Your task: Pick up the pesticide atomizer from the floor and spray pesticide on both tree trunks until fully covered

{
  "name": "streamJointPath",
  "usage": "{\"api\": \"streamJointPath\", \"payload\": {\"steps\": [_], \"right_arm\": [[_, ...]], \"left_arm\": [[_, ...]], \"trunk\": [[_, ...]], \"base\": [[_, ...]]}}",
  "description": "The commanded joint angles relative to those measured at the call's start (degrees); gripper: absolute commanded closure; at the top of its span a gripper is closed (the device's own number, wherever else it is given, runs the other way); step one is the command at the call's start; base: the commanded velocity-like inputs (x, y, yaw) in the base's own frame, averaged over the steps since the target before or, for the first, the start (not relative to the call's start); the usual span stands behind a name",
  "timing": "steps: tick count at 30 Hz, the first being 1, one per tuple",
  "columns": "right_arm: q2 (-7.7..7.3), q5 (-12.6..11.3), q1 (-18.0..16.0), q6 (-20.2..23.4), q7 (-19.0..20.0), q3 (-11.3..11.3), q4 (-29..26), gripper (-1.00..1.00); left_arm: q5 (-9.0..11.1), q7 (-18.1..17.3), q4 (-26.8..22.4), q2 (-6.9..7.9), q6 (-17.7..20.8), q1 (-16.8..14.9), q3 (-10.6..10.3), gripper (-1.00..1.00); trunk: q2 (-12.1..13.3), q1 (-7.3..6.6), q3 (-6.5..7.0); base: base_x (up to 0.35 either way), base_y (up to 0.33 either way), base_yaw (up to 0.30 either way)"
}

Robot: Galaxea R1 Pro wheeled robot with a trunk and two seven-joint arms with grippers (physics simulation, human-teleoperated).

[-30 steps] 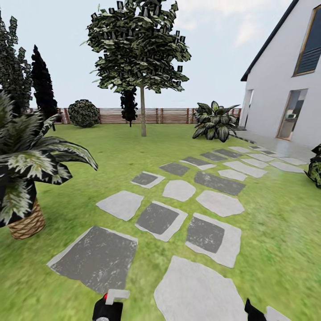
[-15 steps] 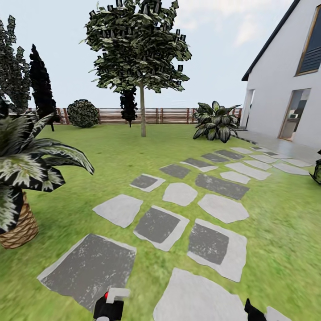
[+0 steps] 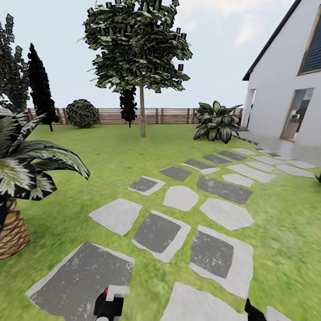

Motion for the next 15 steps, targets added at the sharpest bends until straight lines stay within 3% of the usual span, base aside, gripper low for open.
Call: {"api": "streamJointPath", "payload": {"steps": [1,9,15], "right_arm": [[-0.01,-0.6,0.0,-0.3,0.0,0.1,0.0,-1.0],[0.08,-0.6,0.0,-0.3,0.2,0.1,0.0,-1.0],[0.17,-0.6,0.0,-0.3,0.2,0.2,0.0,-1.0]], "left_arm": [[0.2,0.4,0.0,0.04,-0.2,-0.1,-0.4,1.0],[0.7,0.4,0.0,0.04,-0.4,0.0,-0.3,1.0],[0.8,0.4,0.0,0.04,-2.5,0.1,-0.1,1.0]], "trunk": [[-0.1,0.06,-0.11],[-0.1,0.06,-0.11],[-0.1,0.06,-0.11]], "base": [[0.34,0.0,0.0],[0.34,0.0,0.0],[0.34,0.0,0.0]]}}
